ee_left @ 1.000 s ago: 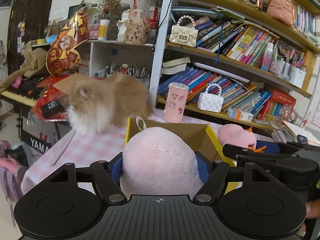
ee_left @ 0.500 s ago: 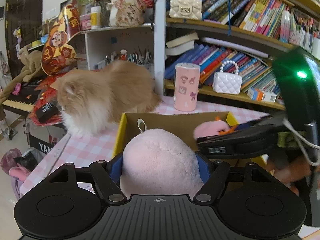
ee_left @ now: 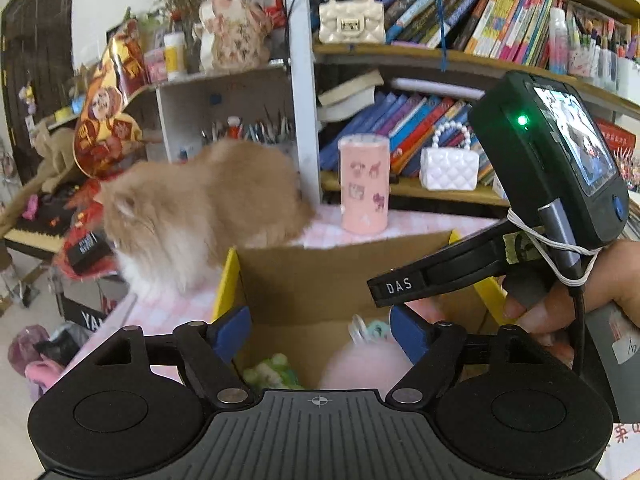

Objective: Organize objects
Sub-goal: 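Open both grippers to drop the pig and chick into the yellow box, then move both grippers back toward the white charger and white cube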

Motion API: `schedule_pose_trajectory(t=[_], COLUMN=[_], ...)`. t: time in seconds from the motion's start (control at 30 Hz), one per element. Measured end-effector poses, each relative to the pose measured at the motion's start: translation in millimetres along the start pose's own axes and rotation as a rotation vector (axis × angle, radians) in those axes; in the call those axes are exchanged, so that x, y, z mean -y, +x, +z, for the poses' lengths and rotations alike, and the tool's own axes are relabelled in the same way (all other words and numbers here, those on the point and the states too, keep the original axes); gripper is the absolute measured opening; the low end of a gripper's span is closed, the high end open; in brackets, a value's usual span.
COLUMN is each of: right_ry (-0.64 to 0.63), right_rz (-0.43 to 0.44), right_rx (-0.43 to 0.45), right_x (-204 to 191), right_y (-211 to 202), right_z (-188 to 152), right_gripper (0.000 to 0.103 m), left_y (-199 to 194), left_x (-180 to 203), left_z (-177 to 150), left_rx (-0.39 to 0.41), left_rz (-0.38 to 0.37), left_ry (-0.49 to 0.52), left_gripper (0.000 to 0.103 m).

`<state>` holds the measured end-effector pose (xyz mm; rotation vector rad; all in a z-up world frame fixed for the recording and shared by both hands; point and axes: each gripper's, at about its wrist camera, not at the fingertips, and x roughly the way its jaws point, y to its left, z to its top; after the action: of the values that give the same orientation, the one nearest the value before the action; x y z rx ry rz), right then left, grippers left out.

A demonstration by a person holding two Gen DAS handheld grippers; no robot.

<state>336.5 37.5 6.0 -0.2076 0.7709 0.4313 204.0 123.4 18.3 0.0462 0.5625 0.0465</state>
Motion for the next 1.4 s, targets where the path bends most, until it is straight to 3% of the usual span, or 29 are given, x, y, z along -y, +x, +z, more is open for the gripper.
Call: schedule_pose_trajectory(t=[0.47, 0.9, 1.4], right_ry=[0.069, 0.046, 0.083], right_rz=[-0.027, -0.084, -0.156], right_rx=[0.151, 0.269, 0.184], right_x=[-20, -79, -121], right_y=[-82, -175, -209], right_z=[-23, -87, -178], right_gripper=[0.059, 0.059, 0.06], left_y=[-59, -126, -163], left_x=[-32, -68, -68], left_z=[-3, -50, -100], left_rx=[0.055, 0.054, -0.031], left_rz=[0.0, 0.052, 0.049], left_ry=[-0.136, -0.225, -0.208], left_gripper=[0.086, 0.092, 0.093])
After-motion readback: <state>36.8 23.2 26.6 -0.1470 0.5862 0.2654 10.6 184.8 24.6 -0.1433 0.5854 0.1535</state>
